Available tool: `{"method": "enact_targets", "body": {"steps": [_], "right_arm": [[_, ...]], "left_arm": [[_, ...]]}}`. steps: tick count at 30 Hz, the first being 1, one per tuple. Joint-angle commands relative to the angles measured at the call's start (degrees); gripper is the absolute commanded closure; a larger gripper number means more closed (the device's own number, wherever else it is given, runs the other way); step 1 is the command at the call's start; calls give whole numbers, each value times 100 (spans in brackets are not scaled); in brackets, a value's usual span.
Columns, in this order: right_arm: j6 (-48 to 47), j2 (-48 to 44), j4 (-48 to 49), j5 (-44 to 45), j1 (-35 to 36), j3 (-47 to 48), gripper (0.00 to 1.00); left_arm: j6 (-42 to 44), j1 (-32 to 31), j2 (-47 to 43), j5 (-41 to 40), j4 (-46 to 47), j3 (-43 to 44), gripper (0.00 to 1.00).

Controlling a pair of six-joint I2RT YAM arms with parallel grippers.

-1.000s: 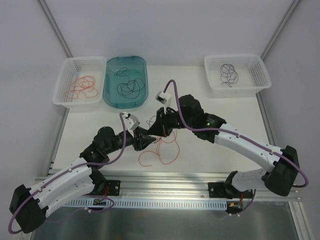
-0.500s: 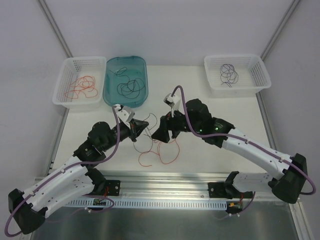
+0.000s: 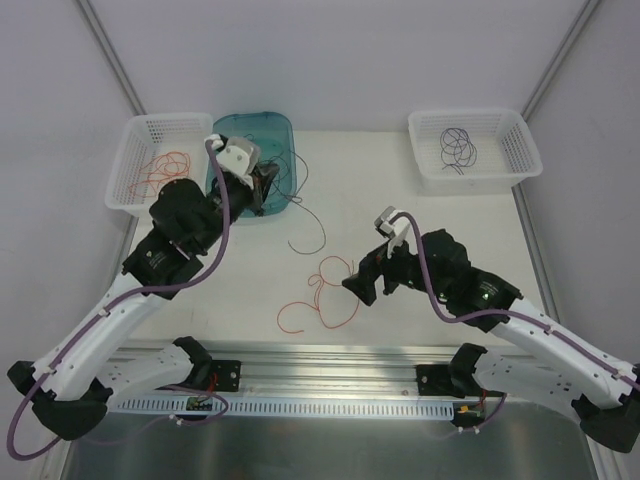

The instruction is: Untangle the cables

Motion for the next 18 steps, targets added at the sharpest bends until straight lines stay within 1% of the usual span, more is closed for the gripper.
{"method": "enact_targets", "body": {"steps": [1,4,5,6,7,9,10,12,13,14,15,16,18], "right_arm": [[-105,-83,-228,498,-11,-243,0],[-70,-92,-299,639,-19,-374,0],[-70,-92,-343,639,-11,-401,0],[-70,-110,-369,639,-11,-436,0],[-70,-118,-369,857,-11,-462,0],[-61,-136,-413,894,-19,-489,0],[-44,-127,-431,903,-11,-515,1],[-17,-84,-448,842,-11,-533,1],[26,-66,-466,833,-11,-550,0],[44,-57,-484,806,-11,-559,0],[62,-40,-492,797,-11,-568,3],[79,-39,-519,823,-11,-594,3],[88,-57,-563,850,-11,-612,3]], "left_arm": [[542,467,591,-328,-173,992,100],[307,1012,1014,199,-208,1486,100],[271,1284,1320,287,-208,1809,100],[305,1400,1488,340,-208,1969,100],[340,1497,1820,341,-208,2127,100],[410,1787,2156,437,-208,2602,100],[385,1884,2480,481,-208,2891,100],[341,2173,2807,560,-208,3147,100],[314,2288,3121,561,-208,3366,100],[288,2385,3290,691,-200,3455,100],[236,2568,3448,727,-200,3552,100],[209,2657,3754,728,-200,3675,100],[104,2815,4046,728,-182,3763,100]]}}
